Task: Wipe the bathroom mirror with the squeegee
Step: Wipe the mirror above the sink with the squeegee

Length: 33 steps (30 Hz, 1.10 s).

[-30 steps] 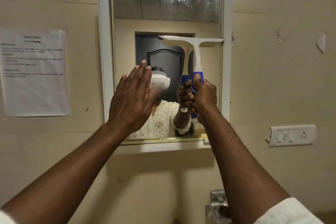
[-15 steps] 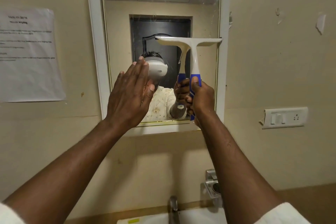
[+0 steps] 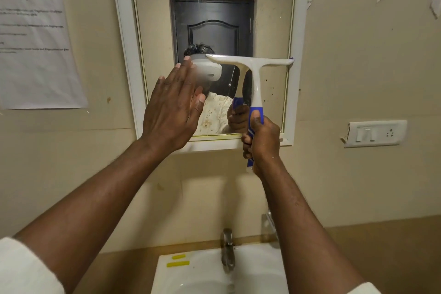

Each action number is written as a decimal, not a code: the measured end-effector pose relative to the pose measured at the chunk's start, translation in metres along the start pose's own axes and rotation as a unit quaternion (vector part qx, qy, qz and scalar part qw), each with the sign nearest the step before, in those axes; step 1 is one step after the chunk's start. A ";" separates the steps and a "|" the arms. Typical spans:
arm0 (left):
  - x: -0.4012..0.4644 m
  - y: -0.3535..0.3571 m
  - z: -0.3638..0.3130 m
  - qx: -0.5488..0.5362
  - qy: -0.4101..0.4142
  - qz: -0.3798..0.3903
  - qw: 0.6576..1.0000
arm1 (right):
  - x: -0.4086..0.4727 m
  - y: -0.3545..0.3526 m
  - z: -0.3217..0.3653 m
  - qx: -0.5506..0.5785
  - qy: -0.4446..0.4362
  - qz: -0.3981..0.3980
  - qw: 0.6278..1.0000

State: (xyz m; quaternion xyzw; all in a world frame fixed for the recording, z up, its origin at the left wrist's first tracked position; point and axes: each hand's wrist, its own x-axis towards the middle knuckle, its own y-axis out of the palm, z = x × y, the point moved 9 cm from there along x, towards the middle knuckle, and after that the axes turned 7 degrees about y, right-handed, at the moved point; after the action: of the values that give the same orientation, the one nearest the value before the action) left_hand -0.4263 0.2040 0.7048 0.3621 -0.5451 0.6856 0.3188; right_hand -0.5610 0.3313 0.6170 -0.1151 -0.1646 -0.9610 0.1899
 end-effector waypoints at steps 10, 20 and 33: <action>-0.012 0.007 -0.010 -0.012 0.005 0.009 1.000 | -0.035 -0.020 -0.062 0.010 0.051 -0.007 0.999; -0.030 0.013 -0.013 -0.020 -0.001 0.014 1.000 | -0.051 -0.034 -0.088 0.004 0.088 -0.013 0.996; -0.049 0.017 -0.006 -0.017 -0.011 0.019 1.000 | -0.075 -0.039 -0.106 -0.007 0.151 -0.029 0.988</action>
State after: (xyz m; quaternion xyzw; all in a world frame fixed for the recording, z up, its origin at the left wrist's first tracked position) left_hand -0.4153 0.2047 0.6538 0.3540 -0.5667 0.6784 0.3055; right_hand -0.5255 0.3516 0.4873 0.0348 -0.1307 -0.9736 0.1836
